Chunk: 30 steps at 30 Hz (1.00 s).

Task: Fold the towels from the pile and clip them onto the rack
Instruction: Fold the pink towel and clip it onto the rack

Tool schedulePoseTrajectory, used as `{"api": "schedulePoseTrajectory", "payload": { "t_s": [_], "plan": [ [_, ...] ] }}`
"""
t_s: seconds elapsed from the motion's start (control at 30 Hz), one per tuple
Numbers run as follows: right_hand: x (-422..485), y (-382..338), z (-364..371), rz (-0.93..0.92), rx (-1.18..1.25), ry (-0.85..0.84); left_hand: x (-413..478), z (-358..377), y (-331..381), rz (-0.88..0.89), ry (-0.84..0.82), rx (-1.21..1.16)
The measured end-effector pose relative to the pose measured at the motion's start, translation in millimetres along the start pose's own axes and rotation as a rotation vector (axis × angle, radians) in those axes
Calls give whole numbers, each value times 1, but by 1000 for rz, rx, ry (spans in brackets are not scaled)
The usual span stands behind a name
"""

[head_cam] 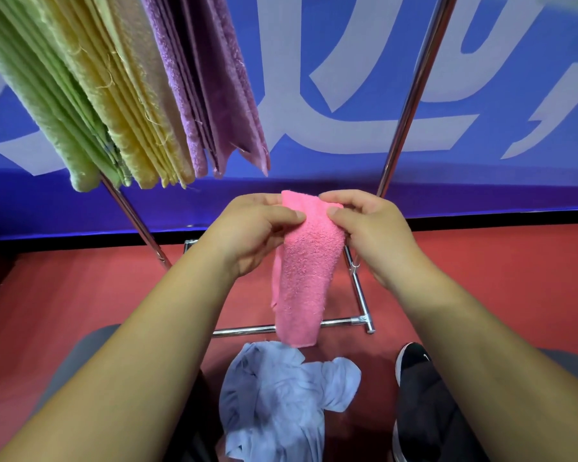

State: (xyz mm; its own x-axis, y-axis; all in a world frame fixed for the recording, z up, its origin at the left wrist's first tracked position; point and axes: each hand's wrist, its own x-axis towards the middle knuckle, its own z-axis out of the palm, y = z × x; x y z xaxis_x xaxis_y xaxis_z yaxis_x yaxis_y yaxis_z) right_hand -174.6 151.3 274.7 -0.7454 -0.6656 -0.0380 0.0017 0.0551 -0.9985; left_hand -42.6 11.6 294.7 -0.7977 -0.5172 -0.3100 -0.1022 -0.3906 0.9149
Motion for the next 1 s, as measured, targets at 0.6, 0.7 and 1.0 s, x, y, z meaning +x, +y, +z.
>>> {"api": "schedulePoseTrajectory", "payload": {
  "t_s": [0.6, 0.7, 1.0],
  "plan": [
    [-3, -11, -9, -22, -52, -102, -5, 7, 2, 113, 51, 116],
    [-5, -13, -7, 30, 58, -125, -8, 7, 7, 92, 26, 45],
    [-10, -13, -4, -69, 55, -243, -5, -5, 14, 118, -4, -33]
  ]
}}
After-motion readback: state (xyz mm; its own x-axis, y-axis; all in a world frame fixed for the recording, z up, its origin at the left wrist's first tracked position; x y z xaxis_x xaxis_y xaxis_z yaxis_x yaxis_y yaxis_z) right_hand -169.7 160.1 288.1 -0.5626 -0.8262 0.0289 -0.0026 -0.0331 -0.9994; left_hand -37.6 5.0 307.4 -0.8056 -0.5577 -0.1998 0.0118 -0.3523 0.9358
